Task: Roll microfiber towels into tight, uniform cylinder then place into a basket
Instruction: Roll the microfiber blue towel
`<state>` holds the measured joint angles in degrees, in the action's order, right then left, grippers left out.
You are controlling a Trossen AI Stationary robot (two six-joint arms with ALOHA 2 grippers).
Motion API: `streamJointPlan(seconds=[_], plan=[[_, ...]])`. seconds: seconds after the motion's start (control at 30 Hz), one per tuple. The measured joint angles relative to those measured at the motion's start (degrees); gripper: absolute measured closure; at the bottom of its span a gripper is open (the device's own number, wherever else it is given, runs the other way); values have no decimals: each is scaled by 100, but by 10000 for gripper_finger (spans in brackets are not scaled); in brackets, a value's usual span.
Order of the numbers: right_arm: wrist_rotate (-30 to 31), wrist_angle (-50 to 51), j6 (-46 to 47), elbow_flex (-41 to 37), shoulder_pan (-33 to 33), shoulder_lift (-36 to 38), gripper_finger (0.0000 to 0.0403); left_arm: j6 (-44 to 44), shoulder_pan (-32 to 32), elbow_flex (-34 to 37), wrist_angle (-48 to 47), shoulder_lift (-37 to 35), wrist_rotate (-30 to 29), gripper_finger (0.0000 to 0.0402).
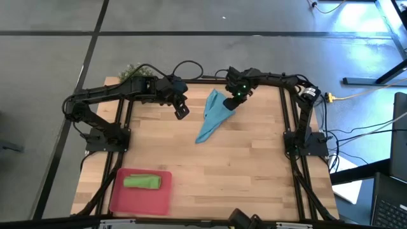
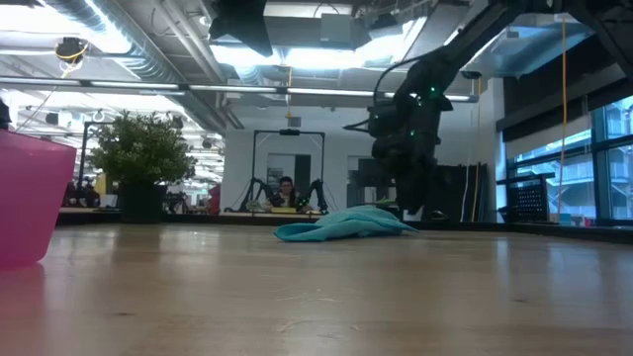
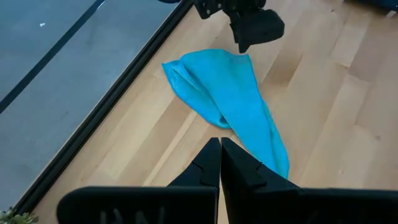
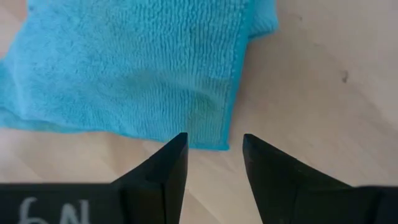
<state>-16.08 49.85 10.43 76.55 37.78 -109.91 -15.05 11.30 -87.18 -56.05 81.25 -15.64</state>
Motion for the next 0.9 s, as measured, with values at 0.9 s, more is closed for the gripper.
streamJointPlan(seconds=[0.9], plan=[[-321, -1286, 410, -730, 0, -2, 247, -243, -136, 0, 15, 4, 7, 401]])
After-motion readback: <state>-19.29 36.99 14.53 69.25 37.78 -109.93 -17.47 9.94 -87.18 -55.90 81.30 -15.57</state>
